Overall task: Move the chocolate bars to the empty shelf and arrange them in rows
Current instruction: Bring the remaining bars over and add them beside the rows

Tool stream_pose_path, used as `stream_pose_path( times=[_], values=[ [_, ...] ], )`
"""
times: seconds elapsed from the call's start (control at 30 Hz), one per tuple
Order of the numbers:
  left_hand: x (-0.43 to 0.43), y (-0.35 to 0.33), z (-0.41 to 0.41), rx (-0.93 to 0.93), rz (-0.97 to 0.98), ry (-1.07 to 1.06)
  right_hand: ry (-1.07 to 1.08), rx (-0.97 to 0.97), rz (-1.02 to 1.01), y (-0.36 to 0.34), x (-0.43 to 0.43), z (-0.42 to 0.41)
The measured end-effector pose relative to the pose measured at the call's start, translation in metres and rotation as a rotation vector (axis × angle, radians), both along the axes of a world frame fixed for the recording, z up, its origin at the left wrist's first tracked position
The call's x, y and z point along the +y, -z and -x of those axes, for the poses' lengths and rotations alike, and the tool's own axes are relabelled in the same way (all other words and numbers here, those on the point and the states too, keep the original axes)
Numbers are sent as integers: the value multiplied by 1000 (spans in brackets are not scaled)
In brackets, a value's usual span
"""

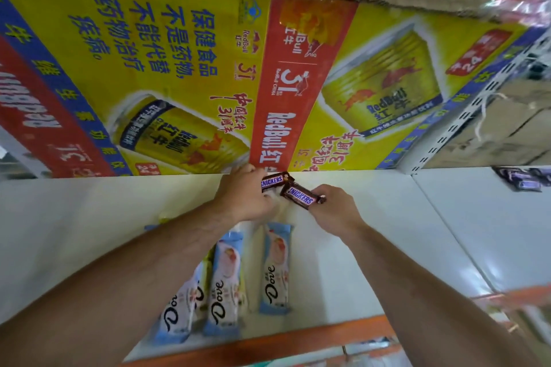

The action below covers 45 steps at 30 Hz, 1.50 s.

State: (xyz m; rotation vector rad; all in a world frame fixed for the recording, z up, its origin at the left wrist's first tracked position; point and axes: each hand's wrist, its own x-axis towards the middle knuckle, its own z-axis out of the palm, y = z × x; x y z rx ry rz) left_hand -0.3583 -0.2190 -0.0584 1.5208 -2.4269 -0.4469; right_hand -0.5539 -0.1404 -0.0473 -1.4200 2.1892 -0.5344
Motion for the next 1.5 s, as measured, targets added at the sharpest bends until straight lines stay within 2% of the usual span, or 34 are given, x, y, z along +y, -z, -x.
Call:
stream_pose_path(
  times=[0.13,0.47,0.6,0.73,0.93,1.17,1.5],
  values=[
    [-6,1,10,-20,27,-17,6,-20,-53,-2,12,15],
    [9,-13,50,261,-187,23,158,-248,67,-18,61,40],
    [29,-25,77,411,-297,83,208,-269,95,-26,86,67],
    [56,-37,112,458,-348,99,220,-265,119,-29,117,103],
    [109,-43,193,485,-333,109,215,-253,161,-28,181,178],
    [178,-47,312,522,-334,152,229,-123,195,-39,257,295],
    [212,-44,454,541,-347,248,292,-158,201,-40,324,413]
  ],
)
